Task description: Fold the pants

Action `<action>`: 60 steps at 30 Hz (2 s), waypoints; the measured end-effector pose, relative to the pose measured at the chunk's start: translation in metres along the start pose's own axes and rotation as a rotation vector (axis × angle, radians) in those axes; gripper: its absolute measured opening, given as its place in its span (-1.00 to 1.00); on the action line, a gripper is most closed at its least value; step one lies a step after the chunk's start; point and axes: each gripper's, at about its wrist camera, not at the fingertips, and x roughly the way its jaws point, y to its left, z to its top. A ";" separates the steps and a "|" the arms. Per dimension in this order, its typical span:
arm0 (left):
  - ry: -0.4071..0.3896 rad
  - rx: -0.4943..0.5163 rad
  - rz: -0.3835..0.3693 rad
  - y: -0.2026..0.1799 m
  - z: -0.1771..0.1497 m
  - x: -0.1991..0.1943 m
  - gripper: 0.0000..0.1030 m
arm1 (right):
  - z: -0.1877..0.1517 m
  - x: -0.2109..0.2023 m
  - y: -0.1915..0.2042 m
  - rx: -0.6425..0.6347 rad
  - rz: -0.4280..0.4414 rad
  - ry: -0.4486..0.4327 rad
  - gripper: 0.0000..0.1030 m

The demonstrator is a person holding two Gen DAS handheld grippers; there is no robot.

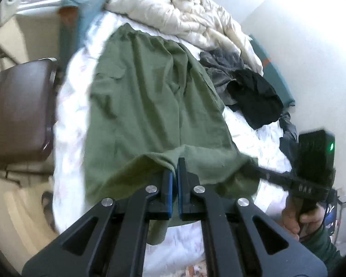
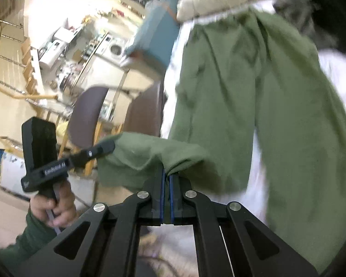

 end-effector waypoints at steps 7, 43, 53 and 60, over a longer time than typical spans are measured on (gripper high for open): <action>-0.008 -0.116 0.113 0.071 0.102 0.098 -0.95 | 0.128 0.084 -0.062 0.042 -0.165 0.063 -0.95; -0.180 0.063 0.496 0.106 0.161 0.155 0.22 | 0.183 0.160 -0.117 -0.075 -0.278 -0.047 -0.22; -0.033 0.132 0.401 0.137 0.152 0.186 0.22 | 0.195 0.140 -0.155 -0.096 -0.351 -0.005 -0.21; 0.026 0.258 0.397 0.112 0.137 0.226 0.19 | 0.183 0.154 -0.166 -0.117 -0.303 0.063 -0.17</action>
